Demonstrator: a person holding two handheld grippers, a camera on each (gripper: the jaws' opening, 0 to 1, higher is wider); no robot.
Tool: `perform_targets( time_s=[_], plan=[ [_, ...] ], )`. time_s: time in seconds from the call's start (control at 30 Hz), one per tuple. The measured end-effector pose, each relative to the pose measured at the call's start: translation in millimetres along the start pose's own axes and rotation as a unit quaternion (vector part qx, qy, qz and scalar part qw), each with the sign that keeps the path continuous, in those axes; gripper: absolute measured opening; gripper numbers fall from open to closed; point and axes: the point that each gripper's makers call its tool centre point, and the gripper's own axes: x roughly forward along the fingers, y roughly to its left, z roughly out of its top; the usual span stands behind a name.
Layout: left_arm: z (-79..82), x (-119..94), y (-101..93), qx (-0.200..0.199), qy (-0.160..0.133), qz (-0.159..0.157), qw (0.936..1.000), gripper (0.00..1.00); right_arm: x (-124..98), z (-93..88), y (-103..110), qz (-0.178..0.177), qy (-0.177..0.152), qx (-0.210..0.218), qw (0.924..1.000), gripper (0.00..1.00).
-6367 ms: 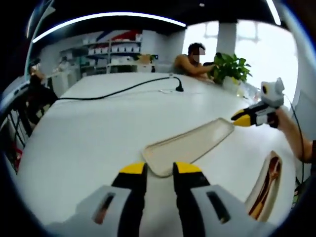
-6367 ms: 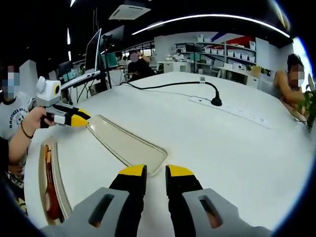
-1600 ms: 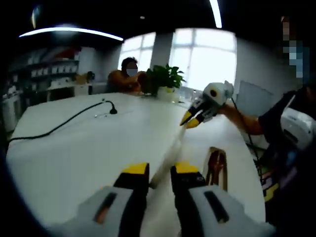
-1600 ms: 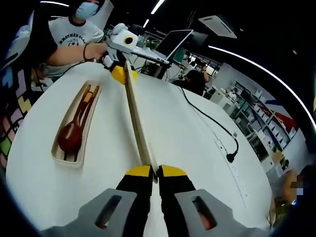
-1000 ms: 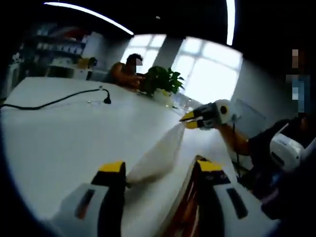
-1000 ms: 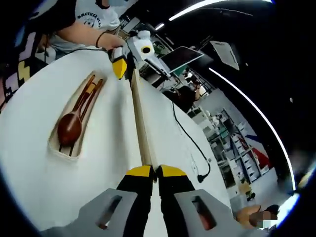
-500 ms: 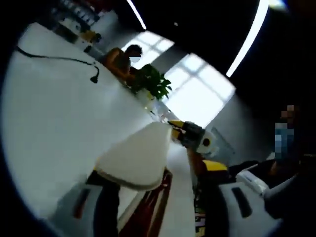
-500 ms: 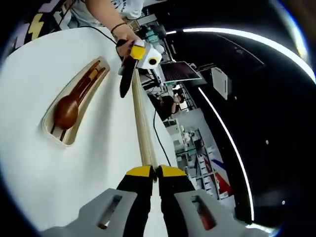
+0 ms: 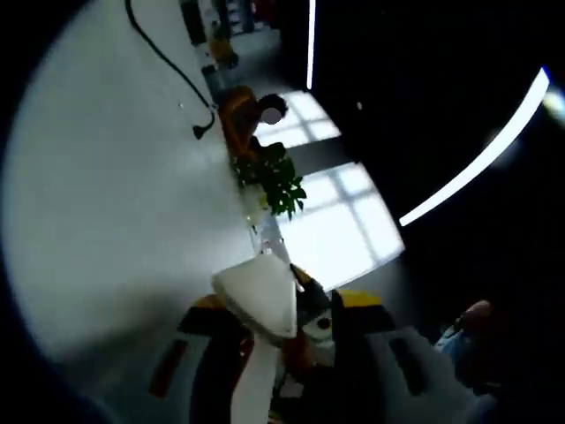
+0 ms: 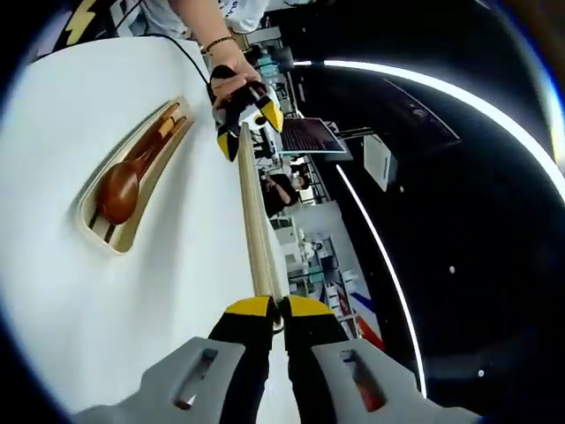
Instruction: Arrange the utensils inside the cutlery case until each visible utensil rests in its matching compartment.
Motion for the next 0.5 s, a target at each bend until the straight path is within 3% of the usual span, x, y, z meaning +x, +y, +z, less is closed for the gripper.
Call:
perform_targets(
  time_s=[0.03, 0.13, 0.27, 0.5],
  plan=[
    [-1.0, 1, -0.2, -0.021, -0.002, 0.0, 0.9998, 0.34, 0, 1.3, 0, -0.003, -0.001, -0.006, 1.0, 0.02],
    [3.6, 0, 5.8, -0.029, -0.007, 0.006, 0.9995, 0.2, -2, 4.1, 1, -0.007, -0.006, -0.004, 1.0, 0.02],
    [10.8, 0, 4.8, -0.067, -0.03, -0.008, 0.9972, 0.14, -5, 6.1, 3, -0.01, -0.009, -0.009, 0.9999, 0.02],
    [-1.0, 2, 0.0, -0.106, -0.019, -0.002, 0.9942, 0.04, -10, 6.5, 13, 0.001, -0.003, -0.005, 1.0, 0.04]
  ],
)
